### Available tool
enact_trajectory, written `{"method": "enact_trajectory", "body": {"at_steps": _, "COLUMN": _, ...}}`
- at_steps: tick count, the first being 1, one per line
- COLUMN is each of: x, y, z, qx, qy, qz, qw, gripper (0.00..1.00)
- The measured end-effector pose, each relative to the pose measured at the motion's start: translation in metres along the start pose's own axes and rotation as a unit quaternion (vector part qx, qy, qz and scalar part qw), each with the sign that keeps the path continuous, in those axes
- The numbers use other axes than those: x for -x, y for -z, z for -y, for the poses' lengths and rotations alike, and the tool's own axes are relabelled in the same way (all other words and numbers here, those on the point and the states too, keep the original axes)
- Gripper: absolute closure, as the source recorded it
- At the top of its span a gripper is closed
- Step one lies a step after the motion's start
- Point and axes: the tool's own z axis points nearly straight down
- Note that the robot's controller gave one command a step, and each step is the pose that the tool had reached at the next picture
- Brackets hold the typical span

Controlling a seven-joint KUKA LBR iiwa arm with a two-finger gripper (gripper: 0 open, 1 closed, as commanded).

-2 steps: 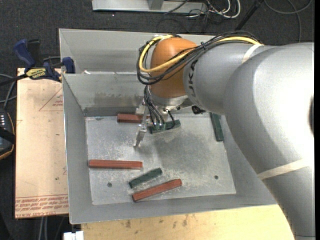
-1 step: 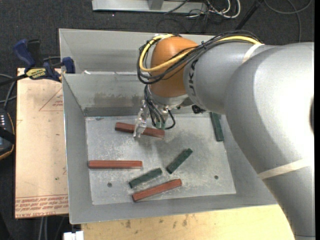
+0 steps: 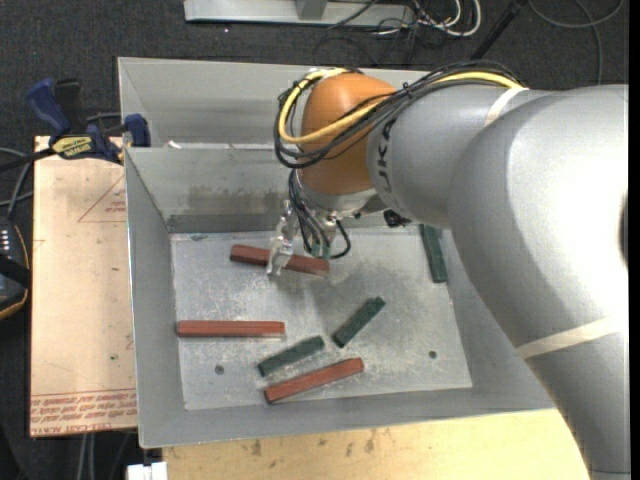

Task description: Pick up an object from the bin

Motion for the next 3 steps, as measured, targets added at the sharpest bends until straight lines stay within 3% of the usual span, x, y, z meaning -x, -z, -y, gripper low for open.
{"method": "enact_trajectory", "body": {"at_steps": 2, "x": -0.004, "y": 0.018, "z": 0.001, "qx": -0.004, "qy": 0.000, "qz": -0.0101, "qw": 0.9999, "gripper": 1.00}}
{"method": "enact_trajectory", "body": {"at_steps": 3, "x": -0.003, "y": 0.037, "z": 0.001, "qx": -0.004, "qy": 0.001, "qz": -0.0104, "qw": 0.9999, "gripper": 1.00}}
